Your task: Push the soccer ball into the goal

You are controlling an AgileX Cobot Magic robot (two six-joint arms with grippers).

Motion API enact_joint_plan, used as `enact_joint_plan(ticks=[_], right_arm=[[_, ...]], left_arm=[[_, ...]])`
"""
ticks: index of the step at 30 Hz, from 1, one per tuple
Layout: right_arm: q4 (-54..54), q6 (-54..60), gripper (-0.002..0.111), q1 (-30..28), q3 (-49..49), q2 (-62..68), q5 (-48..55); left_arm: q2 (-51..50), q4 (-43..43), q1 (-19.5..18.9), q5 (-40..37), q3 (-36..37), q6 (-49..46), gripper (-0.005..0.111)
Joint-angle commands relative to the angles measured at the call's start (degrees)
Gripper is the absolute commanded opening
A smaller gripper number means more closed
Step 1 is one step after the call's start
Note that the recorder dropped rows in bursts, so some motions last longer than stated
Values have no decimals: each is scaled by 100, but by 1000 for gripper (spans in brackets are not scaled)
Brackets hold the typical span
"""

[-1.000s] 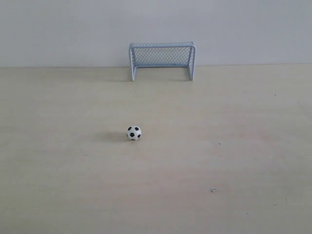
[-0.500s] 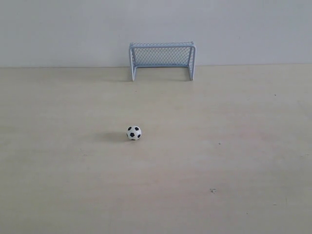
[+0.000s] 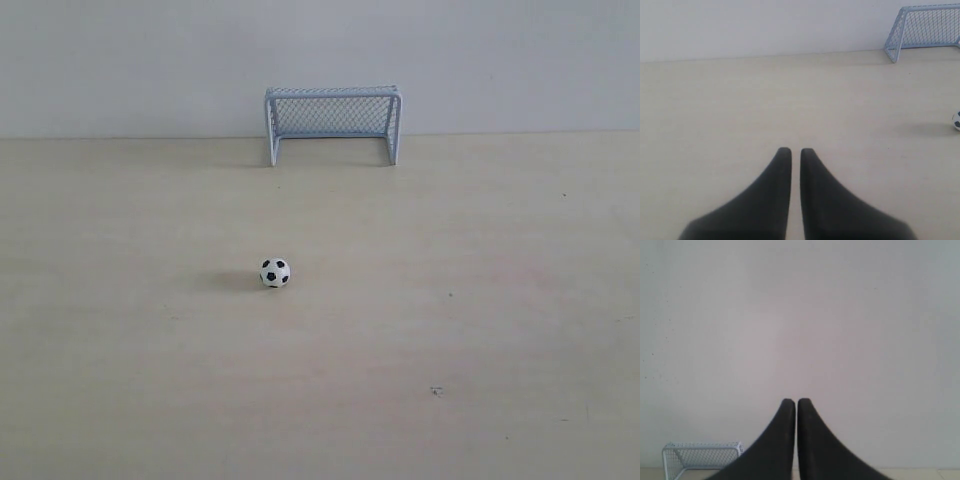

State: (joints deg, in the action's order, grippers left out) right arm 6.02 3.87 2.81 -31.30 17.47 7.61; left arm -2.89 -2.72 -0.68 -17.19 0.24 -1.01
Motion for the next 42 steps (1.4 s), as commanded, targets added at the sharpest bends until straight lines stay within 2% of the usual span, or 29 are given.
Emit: enact_joint_plan(ticks=[1, 21, 42], right_arm=[[-44, 329, 0, 4, -480, 417, 312], [21, 1363, 0, 4, -1904, 2031, 1727], [1977, 3837, 0, 39, -3475, 3936, 3474]], left_arm=[[19, 38, -30, 66, -24, 53, 6], [19, 38, -30, 66, -24, 53, 6], [19, 38, -30, 66, -24, 53, 6]])
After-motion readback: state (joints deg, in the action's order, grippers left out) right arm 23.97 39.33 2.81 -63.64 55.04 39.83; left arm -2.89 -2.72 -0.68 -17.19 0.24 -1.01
